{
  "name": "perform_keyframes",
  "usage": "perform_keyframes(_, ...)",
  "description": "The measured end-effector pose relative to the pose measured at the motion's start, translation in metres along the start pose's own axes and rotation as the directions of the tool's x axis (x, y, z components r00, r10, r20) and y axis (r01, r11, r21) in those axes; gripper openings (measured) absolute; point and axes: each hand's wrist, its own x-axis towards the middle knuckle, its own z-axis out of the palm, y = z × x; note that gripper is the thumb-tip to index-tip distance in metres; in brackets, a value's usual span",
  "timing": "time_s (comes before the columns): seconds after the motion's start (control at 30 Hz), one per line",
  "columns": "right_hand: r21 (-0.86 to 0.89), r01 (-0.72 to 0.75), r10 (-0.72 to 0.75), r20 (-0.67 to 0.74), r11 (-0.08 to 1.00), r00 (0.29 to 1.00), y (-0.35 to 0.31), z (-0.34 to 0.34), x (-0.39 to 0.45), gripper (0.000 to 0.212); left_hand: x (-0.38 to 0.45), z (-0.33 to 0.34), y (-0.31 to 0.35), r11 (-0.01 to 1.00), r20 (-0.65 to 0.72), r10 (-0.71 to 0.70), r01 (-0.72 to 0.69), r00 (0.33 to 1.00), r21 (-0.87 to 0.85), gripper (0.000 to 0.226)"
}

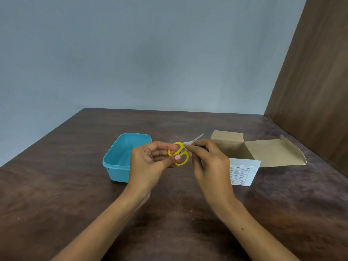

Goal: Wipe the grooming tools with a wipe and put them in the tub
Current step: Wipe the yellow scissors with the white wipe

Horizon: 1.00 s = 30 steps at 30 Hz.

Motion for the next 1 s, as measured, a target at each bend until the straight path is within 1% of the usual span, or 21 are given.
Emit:
perform_keyframes(0.07, -0.038, 0.005, -0.006, -0.02, 0.999, 1.0, 0.003, -0.001, 0.003, 0.027, -0.001, 0.001, 0.001, 1.0, 0.007, -0.001, 0.001, 1.0, 0.002, 0.021)
perform_keyframes(0.17, -0.086, -0.025, 0.018, -0.085, 0.996, 0.996, 0.008, -0.002, 0.01, 0.026, -0.001, 0.002, 0.002, 1.0, 0.01, 0.002, -0.002, 1.0, -0.004, 0.022)
perform_keyframes(0.23, -0.089, -0.035, 0.026, -0.101, 0.995, 0.995, 0.007, -0.001, 0.01, 0.025, 0.0, 0.002, 0.001, 1.0, 0.009, 0.001, 0.0, 1.0, -0.014, 0.022)
perform_keyframes(0.37, -0.025, 0.001, -0.002, -0.044, 1.0, 0.999, -0.002, 0.001, 0.002, 0.028, -0.001, 0.001, 0.003, 1.0, 0.01, -0.004, 0.005, 1.0, -0.023, 0.021)
perform_keyframes(0.43, 0.004, -0.004, 0.004, -0.015, 1.0, 1.0, -0.004, 0.001, -0.001, 0.03, 0.0, 0.0, 0.003, 0.999, 0.005, -0.006, 0.006, 1.0, -0.035, 0.021)
perform_keyframes(0.53, 0.006, 0.009, -0.009, -0.011, 1.0, 1.0, -0.003, -0.001, 0.0, 0.03, 0.0, 0.0, 0.004, 0.999, 0.006, -0.011, 0.011, 1.0, -0.04, 0.021)
perform_keyframes(0.6, -0.035, 0.025, -0.027, -0.042, 0.999, 0.999, -0.001, -0.003, 0.003, 0.028, 0.0, 0.0, 0.004, 0.999, 0.011, -0.01, 0.011, 1.0, -0.039, 0.021)
perform_keyframes(0.73, -0.087, -0.002, -0.01, -0.13, 0.996, 0.991, 0.004, -0.007, 0.009, 0.031, 0.0, 0.001, 0.007, 0.999, 0.019, 0.0, 0.001, 1.0, -0.035, 0.021)
perform_keyframes(0.9, -0.118, -0.056, 0.035, -0.168, 0.991, 0.985, 0.011, -0.01, 0.016, 0.028, -0.001, 0.001, 0.008, 1.0, 0.033, -0.002, 0.002, 0.999, -0.017, 0.022)
perform_keyframes(1.0, -0.114, -0.05, 0.032, -0.155, 0.992, 0.987, 0.01, -0.008, 0.012, 0.033, -0.001, 0.001, 0.008, 1.0, 0.036, -0.013, 0.014, 0.999, -0.018, 0.022)
